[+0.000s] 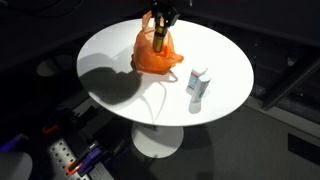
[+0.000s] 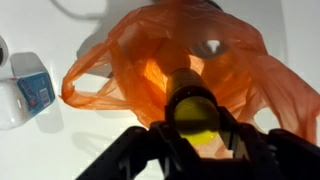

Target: Pick up the brown medicine bottle with a yellow lid from the orange plastic bag and put it on the table

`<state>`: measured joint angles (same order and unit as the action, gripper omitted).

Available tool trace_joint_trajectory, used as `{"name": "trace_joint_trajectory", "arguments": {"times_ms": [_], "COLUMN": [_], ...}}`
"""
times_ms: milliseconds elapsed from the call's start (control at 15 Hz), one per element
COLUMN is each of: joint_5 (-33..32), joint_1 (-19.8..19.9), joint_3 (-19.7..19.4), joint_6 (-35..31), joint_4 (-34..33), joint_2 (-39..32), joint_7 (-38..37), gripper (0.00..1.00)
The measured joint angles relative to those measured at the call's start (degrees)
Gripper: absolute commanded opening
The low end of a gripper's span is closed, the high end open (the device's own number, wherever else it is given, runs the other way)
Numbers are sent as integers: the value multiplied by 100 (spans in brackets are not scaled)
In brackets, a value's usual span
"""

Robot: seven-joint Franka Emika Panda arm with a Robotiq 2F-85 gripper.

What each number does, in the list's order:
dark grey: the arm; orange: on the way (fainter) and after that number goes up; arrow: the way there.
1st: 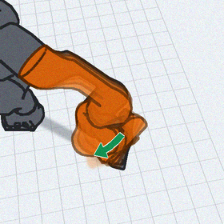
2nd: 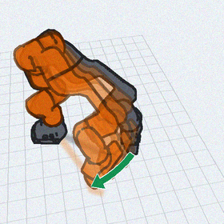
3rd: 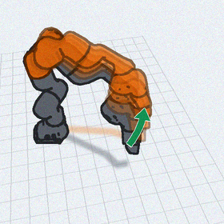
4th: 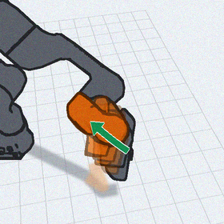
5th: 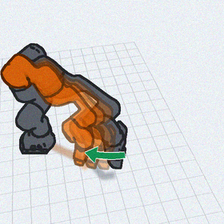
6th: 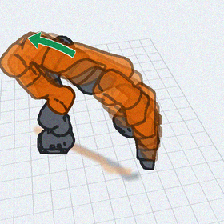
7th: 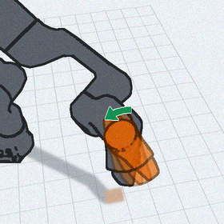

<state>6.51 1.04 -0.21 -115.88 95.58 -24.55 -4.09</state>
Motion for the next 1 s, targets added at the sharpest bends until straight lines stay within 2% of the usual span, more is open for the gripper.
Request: {"name": "trace_joint_trajectory", "arguments": {"times_ms": [333, 667, 1000], "joint_5": [49, 49, 49], "joint_1": [264, 440, 573], "joint_3": [-196, -423, -609], "joint_6": [505, 483, 273], "joint_4": [-553, -946, -1312], "joint_2": [92, -122, -684], "joint_7": [-105, -432, -807], "gripper": [20, 20, 20]}}
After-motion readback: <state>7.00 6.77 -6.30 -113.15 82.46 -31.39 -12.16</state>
